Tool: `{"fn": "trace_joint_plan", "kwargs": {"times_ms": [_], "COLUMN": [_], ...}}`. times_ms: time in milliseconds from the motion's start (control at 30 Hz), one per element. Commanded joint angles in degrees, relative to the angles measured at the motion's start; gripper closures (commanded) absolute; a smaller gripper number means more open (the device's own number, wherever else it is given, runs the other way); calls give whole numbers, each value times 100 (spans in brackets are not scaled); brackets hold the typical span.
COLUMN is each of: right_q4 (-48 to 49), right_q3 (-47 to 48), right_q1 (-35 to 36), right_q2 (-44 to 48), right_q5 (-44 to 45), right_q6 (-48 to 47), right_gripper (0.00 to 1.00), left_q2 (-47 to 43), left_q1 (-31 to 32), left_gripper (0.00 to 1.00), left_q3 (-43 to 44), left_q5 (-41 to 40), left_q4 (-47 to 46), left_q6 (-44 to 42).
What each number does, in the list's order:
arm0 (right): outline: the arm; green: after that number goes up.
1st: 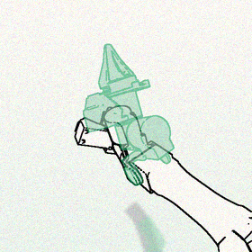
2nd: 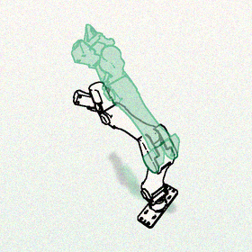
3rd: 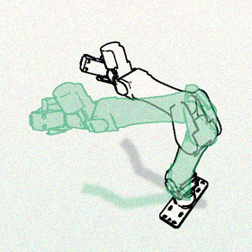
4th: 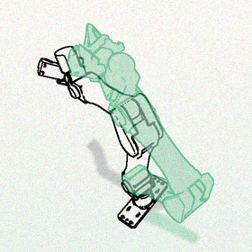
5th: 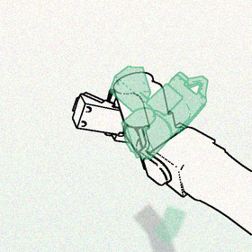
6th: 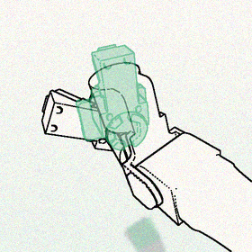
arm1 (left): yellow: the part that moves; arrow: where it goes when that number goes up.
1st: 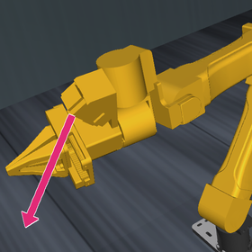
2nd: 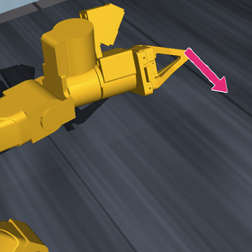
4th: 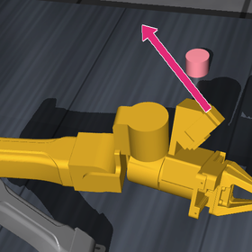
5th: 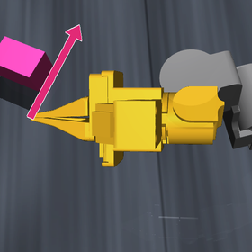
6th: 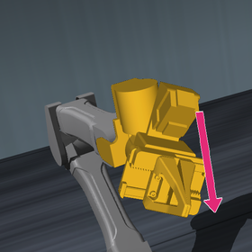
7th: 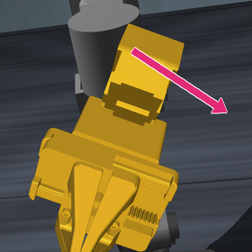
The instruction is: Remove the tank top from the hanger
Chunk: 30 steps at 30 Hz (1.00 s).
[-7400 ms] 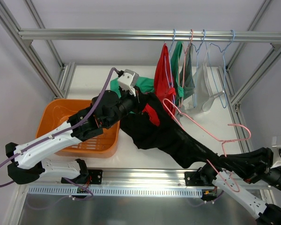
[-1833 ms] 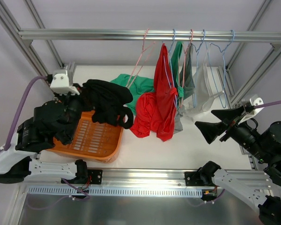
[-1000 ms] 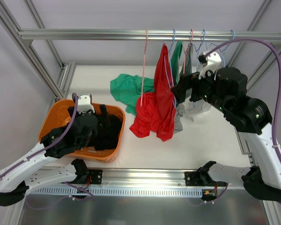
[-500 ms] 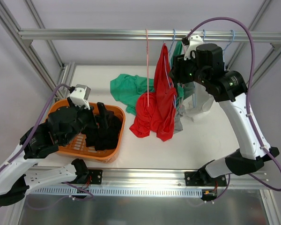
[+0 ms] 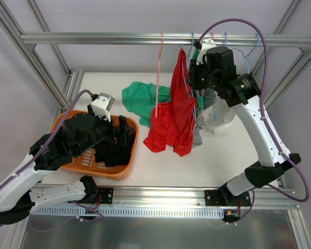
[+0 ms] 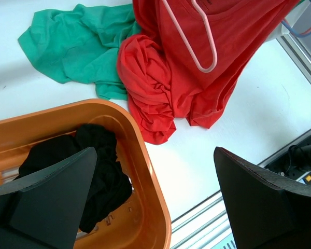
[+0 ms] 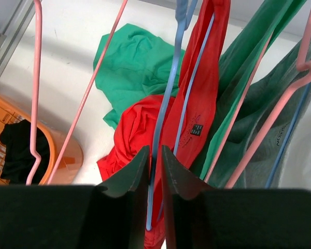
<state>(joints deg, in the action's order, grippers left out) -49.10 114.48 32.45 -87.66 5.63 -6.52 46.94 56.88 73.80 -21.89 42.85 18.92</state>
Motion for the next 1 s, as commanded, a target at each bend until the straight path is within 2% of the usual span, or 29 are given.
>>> {"fn": "trace_joint_plan", "kwargs": {"times_ms": [0,33,133,267,467,667,867,967], "right_q4": [445,463,577,1033,1280,1359,1140,930], "right_q3": [-109,-136,-197,-329,-277,-329,-1049,-1646], "right_q1": [7,7,16,7,7,7,7,7], "right_q2": [91,100,196,486,794,1022,1916,2445], "right_q5": [175,193,281,290,264,-44,-501,-1071], "right_q6": [204,222,344,503,468,389,599,635], "right_gripper": [85,94,100,100,100,100,100,100], "left_q2": [-71,-62,244,657,1202,1853,2196,2442], "left_q1": [-63,-63,-63,-63,-63,-54,-54,-54], "left_gripper": [1,1,1,1,1,1,1,1], "left_q3": [161,196,617,1494,2146,2858,3377,3535], "left_q5": [124,124,289,369,615,1529,2013,2118], "left_q4": [-31,-40,-84,-93,-154,-312,-690,-988], "left_q6": [-99,-55,-186,-397,-591,-898,-1171,-1311]}}
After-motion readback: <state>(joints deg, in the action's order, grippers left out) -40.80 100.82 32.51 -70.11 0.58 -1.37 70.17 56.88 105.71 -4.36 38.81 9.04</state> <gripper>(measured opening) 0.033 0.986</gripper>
